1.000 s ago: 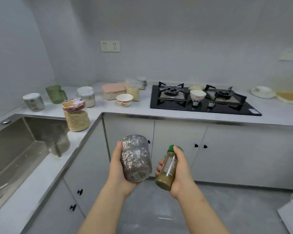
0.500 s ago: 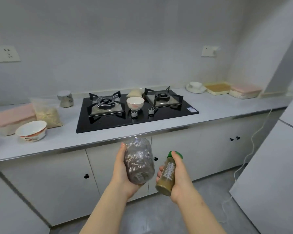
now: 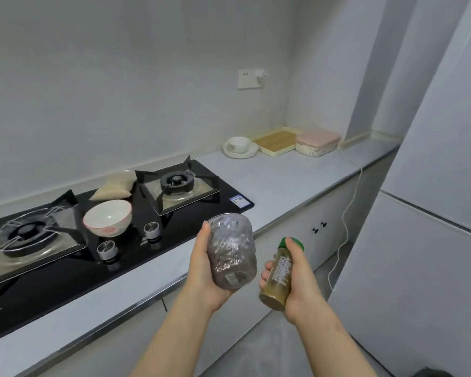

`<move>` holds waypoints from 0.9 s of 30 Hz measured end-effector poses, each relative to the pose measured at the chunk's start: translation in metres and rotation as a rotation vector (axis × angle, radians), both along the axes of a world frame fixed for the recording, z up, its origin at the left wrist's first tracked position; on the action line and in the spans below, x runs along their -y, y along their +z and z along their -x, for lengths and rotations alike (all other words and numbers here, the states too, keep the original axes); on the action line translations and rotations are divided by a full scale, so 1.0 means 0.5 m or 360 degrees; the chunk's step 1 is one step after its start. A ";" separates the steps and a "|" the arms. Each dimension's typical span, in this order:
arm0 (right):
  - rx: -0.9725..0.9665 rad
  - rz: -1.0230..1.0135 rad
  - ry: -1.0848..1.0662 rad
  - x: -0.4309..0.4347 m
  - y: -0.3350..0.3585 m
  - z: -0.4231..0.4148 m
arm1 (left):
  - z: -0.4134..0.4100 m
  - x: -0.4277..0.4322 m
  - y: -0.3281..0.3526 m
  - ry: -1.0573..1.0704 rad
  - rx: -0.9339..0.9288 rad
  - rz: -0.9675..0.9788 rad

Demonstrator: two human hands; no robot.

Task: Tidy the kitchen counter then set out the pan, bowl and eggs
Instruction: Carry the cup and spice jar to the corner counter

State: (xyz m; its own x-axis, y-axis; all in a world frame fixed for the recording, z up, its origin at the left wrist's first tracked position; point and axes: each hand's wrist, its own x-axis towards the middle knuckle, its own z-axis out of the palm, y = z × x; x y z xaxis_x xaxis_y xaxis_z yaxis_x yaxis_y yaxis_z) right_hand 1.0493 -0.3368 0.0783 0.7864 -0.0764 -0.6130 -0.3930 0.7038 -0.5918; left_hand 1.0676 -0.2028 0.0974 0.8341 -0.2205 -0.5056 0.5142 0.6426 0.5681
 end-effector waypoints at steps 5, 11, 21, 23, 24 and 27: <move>0.0034 -0.0005 -0.0104 0.145 -0.003 -0.133 | -0.141 0.142 -0.002 -0.0067 -0.0037 -0.0025; 0.0084 0.0008 -0.0112 0.352 0.033 -0.315 | -0.330 0.329 0.024 -0.0052 -0.0032 0.0029; 0.0036 0.0141 -0.0018 0.507 0.045 -0.550 | -0.581 0.471 0.017 0.0030 -0.0020 0.0052; 0.0048 0.0196 -0.0015 0.524 0.047 -0.613 | -0.645 0.486 0.008 0.0012 0.0015 0.0037; 0.0059 0.0230 -0.0014 0.533 0.048 -0.658 | -0.694 0.496 0.002 -0.0005 0.0037 0.0047; 0.0142 0.0332 0.0028 0.550 0.044 -0.766 | -0.798 0.517 -0.003 -0.0028 0.0103 0.0040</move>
